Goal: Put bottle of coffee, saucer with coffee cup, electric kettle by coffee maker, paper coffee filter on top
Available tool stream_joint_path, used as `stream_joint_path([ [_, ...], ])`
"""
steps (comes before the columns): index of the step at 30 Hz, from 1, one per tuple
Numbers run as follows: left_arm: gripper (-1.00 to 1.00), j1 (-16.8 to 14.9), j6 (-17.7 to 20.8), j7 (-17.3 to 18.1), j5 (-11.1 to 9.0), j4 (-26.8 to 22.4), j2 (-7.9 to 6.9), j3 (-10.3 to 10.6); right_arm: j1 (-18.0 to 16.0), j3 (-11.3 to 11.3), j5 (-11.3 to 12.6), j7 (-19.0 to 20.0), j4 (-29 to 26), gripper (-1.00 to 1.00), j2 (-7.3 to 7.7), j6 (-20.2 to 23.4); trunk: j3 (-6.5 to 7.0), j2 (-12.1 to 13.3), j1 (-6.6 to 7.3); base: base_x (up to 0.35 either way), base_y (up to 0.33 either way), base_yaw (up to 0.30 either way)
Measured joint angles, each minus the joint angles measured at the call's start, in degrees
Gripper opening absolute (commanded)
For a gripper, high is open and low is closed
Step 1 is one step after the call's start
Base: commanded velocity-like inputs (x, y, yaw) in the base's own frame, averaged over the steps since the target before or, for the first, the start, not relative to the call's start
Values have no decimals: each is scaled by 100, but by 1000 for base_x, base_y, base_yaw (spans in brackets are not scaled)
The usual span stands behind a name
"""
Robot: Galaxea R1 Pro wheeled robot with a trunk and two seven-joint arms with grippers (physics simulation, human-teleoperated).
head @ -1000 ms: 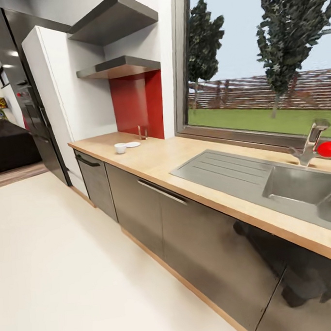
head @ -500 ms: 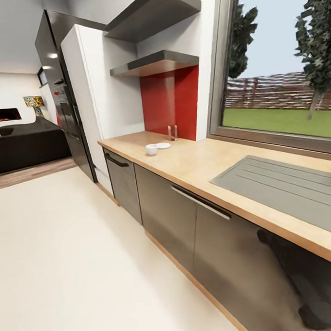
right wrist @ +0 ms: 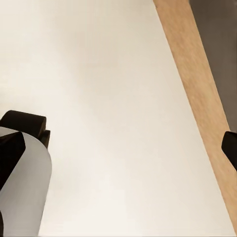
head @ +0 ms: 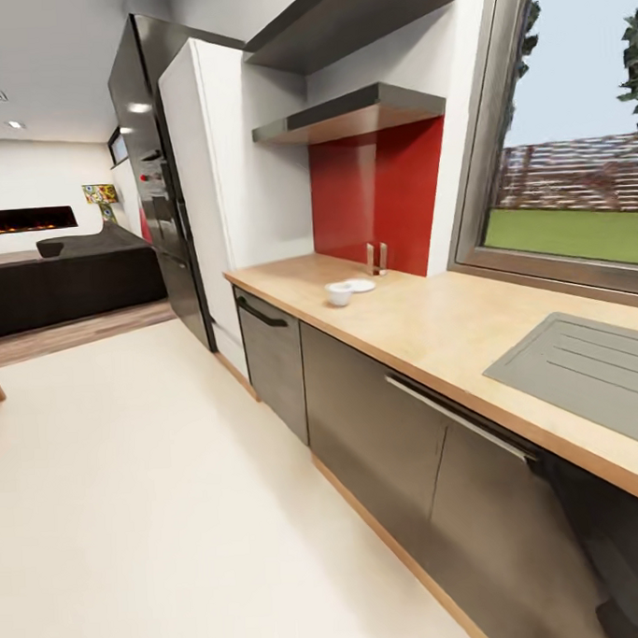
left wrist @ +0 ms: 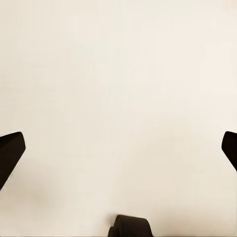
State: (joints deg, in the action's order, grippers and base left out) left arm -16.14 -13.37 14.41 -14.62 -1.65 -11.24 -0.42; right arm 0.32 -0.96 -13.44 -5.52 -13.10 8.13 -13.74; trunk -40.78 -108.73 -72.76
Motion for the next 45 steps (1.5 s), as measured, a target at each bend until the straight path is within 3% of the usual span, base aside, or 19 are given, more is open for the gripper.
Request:
stream_joint_path([
  [45, 100, 0, -1, 0, 0, 0, 0, 0, 0, -8, -10, 19, 19, 100, 12, 1, 0, 0, -1, 271, 202, 0],
])
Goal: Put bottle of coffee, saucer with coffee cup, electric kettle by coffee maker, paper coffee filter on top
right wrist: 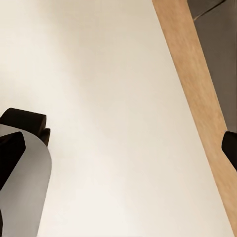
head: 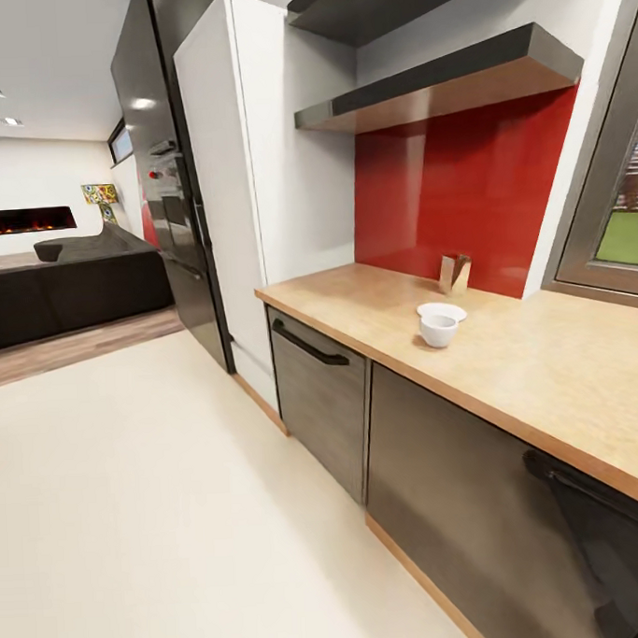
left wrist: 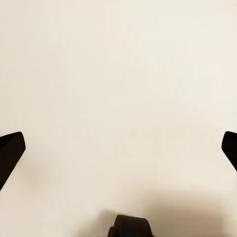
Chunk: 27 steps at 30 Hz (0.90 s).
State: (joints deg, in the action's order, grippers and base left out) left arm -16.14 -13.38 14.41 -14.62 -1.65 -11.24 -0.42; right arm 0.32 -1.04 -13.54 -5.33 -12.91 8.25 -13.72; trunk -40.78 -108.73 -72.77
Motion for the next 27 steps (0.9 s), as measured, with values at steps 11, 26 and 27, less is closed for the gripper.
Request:
stream_joint_path([
  [11, 100, 0, 2, 1, 0, -1, 1, 0, 0, 5, -5, -2, 0, 100, 0, 8, 12, 0, -2, 20, 160, -147],
  [26, 100, 0, 2, 1, 0, -1, 1, -1, 0, 4, -4, -2, -1, 100, 0, 9, 54, 0, -2, 6, 12, -242],
  [27, 100, 0, 2, 0, 0, -1, 1, 0, 0, 3, -1, -2, -1, 100, 0, 9, 57, 0, -2, 108, 96, -155],
])
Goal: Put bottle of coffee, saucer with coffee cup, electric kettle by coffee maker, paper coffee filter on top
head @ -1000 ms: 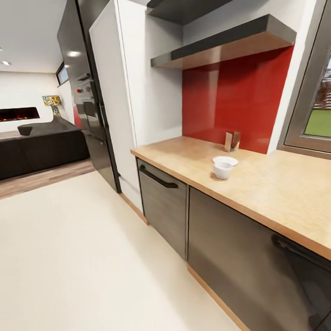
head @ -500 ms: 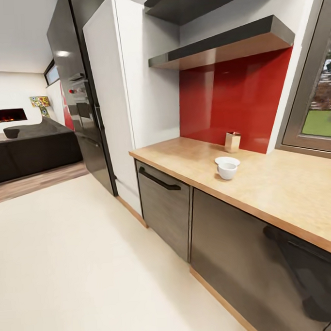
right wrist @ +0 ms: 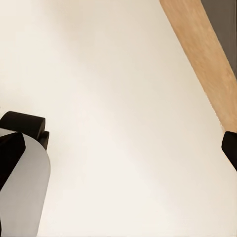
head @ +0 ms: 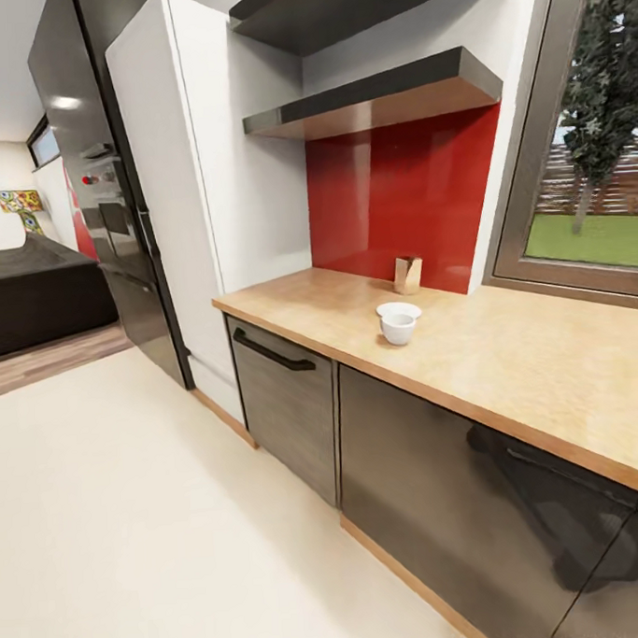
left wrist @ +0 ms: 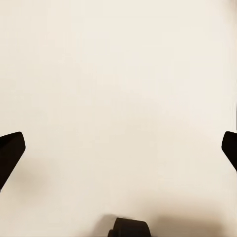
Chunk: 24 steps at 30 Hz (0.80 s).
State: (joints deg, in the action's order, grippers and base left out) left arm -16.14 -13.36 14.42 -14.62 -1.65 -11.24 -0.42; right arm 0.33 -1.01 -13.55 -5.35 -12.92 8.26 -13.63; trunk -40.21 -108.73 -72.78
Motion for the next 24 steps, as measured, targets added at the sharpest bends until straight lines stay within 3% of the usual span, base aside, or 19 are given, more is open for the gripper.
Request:
stream_joint_path([
  [24, 100, 0, -2, 2, 0, 1, -1, 0, 0, 5, 10, 1, 0, 100, -1, -2, 8, 0, 0, 180, 235, -21],
])
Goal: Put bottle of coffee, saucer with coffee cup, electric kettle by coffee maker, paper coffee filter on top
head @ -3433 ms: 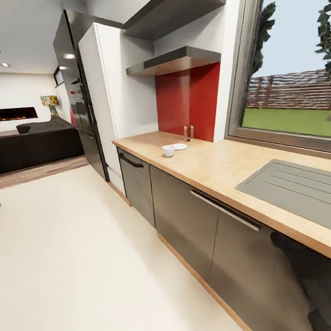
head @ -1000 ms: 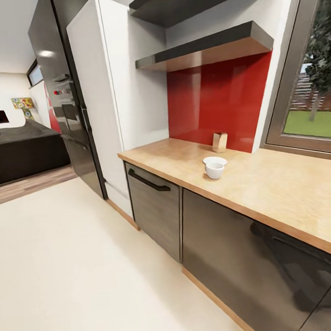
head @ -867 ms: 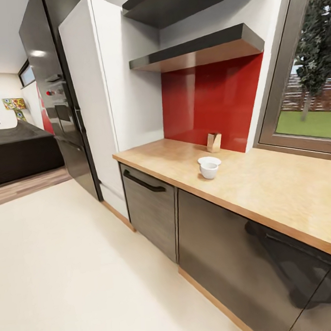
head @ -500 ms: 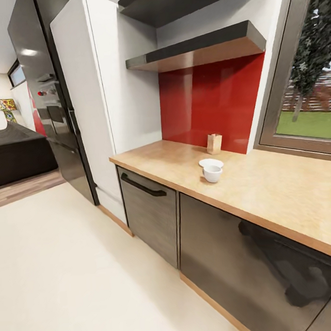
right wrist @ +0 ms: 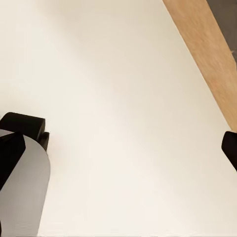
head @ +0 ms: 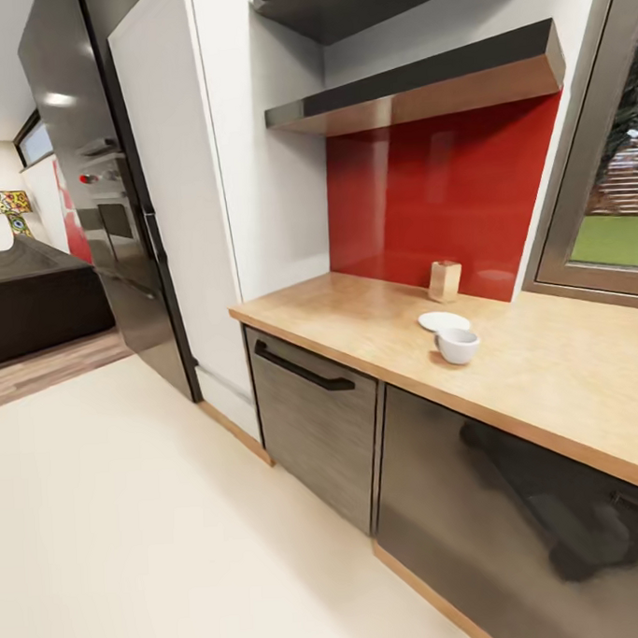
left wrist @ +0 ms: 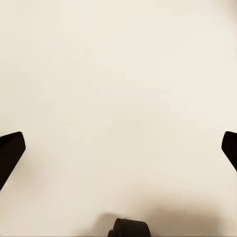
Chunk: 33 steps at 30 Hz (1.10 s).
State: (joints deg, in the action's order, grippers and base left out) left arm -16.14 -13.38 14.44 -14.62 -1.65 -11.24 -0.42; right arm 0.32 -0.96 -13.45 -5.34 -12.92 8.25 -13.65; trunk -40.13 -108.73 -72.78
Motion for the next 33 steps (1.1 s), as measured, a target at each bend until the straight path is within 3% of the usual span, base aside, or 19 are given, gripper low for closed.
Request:
stream_joint_path([
  [7, 100, 0, 2, 5, 0, -1, 1, 0, 0, 0, 0, -1, -1, 100, 0, 2, 11, 0, -1, 17, 160, -110],
  [27, 100, 1, 3, 6, -1, -1, 1, -1, 0, 0, 0, -1, -1, 100, 1, 3, 96, 0, -1, 2, 11, -215],
  [33, 100, 0, 0, 6, 0, 0, 0, 0, 0, 6, 0, -2, -1, 100, 0, 2, 107, 0, 1, 100, 196, -63],
])
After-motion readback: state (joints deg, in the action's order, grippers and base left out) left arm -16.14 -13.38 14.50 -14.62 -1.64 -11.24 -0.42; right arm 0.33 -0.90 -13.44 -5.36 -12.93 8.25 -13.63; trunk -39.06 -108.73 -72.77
